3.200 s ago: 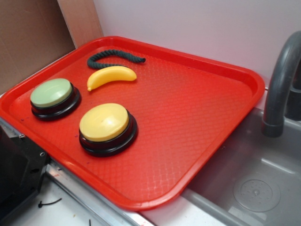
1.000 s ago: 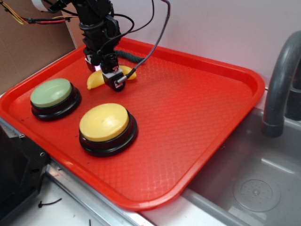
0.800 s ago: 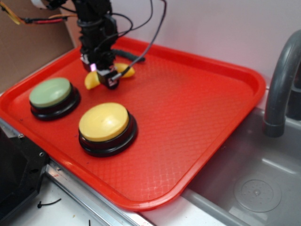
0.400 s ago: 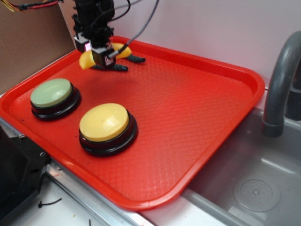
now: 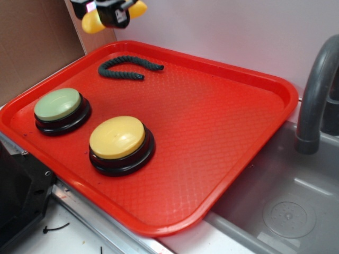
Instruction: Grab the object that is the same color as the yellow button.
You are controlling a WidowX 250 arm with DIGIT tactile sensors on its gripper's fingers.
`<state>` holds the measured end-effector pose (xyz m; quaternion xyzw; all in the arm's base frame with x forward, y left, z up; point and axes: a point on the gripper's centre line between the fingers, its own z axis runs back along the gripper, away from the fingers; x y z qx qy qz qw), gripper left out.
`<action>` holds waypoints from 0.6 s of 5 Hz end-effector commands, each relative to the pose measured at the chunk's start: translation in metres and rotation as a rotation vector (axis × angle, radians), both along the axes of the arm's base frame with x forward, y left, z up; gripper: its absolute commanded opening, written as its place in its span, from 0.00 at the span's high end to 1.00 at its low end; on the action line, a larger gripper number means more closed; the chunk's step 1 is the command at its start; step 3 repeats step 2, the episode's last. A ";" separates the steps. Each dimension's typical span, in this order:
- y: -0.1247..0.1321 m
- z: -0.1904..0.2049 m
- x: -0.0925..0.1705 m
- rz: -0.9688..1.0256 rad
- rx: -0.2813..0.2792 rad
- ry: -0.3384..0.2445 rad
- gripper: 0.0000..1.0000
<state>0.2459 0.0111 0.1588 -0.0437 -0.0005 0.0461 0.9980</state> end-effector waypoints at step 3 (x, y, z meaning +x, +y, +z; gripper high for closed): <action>-0.040 0.046 0.010 -0.072 0.052 -0.110 1.00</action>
